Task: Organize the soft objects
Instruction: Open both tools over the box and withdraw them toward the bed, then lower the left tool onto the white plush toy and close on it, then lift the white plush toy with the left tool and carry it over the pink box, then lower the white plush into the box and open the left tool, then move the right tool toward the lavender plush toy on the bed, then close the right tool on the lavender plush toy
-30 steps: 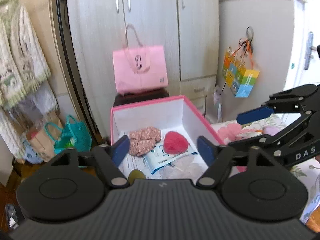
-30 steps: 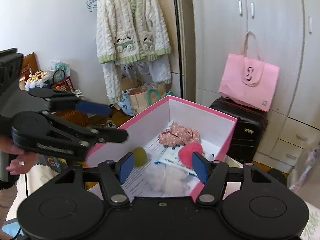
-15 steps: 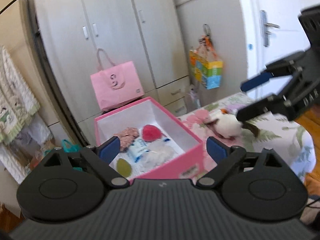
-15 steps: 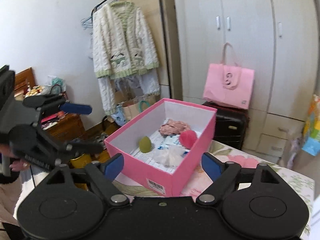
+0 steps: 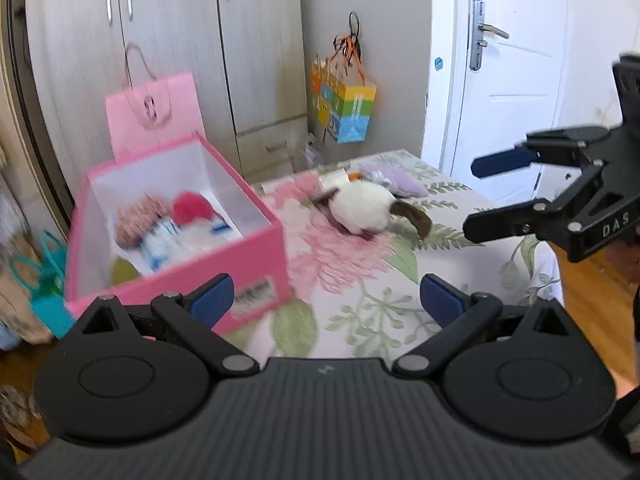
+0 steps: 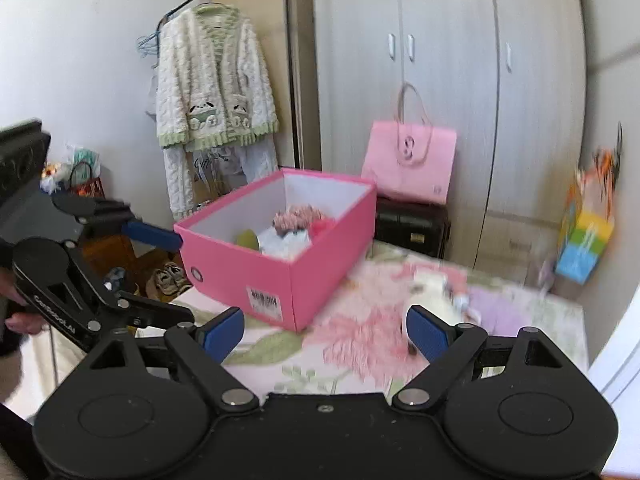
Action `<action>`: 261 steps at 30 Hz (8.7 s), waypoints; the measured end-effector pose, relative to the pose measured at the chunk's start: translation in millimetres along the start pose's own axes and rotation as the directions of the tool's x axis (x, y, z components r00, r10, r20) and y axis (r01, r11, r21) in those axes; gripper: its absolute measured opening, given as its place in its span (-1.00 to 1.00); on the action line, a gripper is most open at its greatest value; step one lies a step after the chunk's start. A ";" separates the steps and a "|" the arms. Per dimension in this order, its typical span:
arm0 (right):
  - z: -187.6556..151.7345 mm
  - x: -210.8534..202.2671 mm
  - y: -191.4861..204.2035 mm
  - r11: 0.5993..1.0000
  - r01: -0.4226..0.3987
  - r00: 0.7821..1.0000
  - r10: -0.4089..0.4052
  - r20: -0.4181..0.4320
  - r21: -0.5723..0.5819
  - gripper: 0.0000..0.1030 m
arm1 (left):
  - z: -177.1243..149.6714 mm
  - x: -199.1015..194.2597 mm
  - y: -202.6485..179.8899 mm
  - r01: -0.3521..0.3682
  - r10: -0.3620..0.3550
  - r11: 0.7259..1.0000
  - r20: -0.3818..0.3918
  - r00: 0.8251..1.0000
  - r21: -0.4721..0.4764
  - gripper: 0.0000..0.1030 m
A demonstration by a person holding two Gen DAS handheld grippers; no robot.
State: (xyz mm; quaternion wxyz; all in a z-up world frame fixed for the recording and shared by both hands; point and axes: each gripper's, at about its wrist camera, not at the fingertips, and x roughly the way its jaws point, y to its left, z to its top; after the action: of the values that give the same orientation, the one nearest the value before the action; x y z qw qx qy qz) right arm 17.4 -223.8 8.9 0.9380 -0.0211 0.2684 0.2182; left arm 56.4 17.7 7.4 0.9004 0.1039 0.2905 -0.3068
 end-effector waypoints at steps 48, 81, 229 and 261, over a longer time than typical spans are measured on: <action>-49.0 156.5 -141.8 0.962 -0.072 0.994 0.092 -0.063 0.264 0.57 | 53.8 240.1 -25.6 0.037 -0.046 0.946 -0.020 0.999 -0.322 0.44; -71.0 87.6 -41.2 0.967 0.118 0.989 -0.095 -0.110 0.224 0.16 | -3.8 148.4 -54.8 0.100 -0.113 0.924 -0.014 0.994 -0.370 0.32; -60.2 49.2 -156.4 0.996 0.079 0.995 -0.080 0.059 0.033 0.56 | 64.3 166.1 -69.3 0.118 -0.122 0.984 -0.022 0.992 -0.130 0.39; -47.8 151.2 -212.5 0.997 0.076 0.992 -0.076 -0.096 -0.008 0.06 | 87.0 267.1 -85.9 0.033 -0.034 0.997 -0.015 0.999 -0.074 -0.51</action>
State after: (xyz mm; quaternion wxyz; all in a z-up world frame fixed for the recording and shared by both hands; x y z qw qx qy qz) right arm 198.2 -363.2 -126.0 0.9316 -0.0439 0.3119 0.1816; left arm 215.5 -213.4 -79.7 0.8959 0.0682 0.3108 -0.3100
